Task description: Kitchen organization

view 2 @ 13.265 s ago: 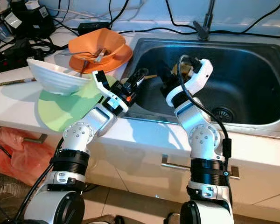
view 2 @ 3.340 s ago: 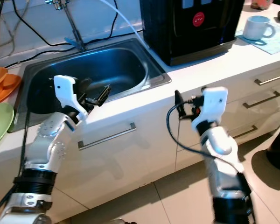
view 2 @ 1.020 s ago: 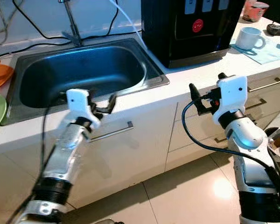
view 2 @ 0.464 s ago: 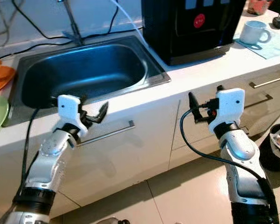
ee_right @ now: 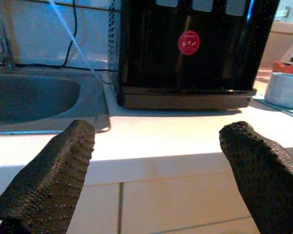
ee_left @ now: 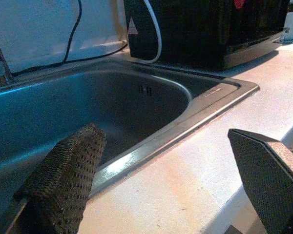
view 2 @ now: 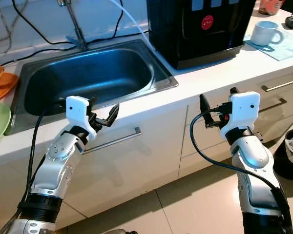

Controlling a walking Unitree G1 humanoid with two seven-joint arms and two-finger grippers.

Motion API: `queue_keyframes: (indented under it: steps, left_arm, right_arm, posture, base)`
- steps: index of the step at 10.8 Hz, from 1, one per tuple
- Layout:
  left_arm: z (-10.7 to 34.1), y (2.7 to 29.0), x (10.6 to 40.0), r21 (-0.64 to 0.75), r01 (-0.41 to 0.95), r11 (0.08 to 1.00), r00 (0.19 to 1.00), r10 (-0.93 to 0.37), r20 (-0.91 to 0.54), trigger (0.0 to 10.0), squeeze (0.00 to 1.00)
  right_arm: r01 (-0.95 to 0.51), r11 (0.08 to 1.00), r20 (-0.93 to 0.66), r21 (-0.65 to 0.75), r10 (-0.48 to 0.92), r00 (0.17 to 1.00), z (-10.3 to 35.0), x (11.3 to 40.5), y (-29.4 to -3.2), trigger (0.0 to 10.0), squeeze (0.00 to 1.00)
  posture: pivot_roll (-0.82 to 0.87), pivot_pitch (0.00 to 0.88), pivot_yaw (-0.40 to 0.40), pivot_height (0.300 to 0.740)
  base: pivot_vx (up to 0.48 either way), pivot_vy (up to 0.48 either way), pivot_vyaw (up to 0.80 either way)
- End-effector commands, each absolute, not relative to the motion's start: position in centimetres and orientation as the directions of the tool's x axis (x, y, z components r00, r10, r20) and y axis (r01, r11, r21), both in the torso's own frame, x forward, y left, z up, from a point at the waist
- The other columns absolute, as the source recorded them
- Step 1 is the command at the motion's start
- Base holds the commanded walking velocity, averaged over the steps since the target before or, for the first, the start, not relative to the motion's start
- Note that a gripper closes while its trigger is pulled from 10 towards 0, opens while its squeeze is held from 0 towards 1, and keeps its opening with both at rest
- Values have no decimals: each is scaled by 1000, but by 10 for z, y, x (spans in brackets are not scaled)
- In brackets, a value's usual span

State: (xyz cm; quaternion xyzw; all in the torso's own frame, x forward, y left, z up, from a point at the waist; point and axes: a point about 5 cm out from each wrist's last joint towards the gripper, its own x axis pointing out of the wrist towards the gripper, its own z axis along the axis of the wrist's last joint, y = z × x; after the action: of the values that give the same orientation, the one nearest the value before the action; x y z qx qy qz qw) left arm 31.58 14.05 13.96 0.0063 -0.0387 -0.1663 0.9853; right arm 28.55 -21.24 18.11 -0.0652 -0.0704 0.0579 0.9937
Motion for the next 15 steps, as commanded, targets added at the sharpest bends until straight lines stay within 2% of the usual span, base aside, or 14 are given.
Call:
queue_keyframes:
  steps: [1,3,5,6,8,10,15]
  left_arm:
    - [141,145,319,26,309,951,948,-310,73,10000,0]
    - [138,143,320,15,311,950,949,-311,59,10000,0]
    - [144,132,322,19,364,931,928,-364,74,10000,0]
    - [146,133,322,10,349,937,934,-349,81,10000,0]
    - [147,137,321,-8,305,952,948,-303,95,10000,0]
    - [162,134,320,-8,262,965,951,-257,172,10000,0]
    - [168,136,324,-18,237,971,958,-230,170,10000,0]
  right_arm:
    - [-98,986,151,-135,118,981,183,287,-214,10000,0]
    - [-116,981,158,-155,141,977,186,284,-210,10000,0]
    - [-103,980,159,-169,130,979,188,284,-217,10000,0]
    - [-95,978,165,-184,126,978,192,286,-220,10000,0]
    - [-90,978,162,-187,121,979,191,287,-221,10000,0]
    - [-90,985,178,-147,116,977,191,285,-210,10000,0]
    - [-55,993,210,-101,76,975,197,288,-204,10000,0]
  posture:
    - [-72,0,127,740]
    - [-96,0,151,740]
    - [-90,0,149,740]
    - [-87,0,138,740]
    - [-81,21,128,740]
    - [-84,15,113,740]
    - [-81,59,120,740]
  base:
    - [0,0,0]
    - [0,0,0]
    - [0,0,0]
    - [0,0,0]
    - [0,0,800]
    - [0,0,800]
    - [0,0,800]
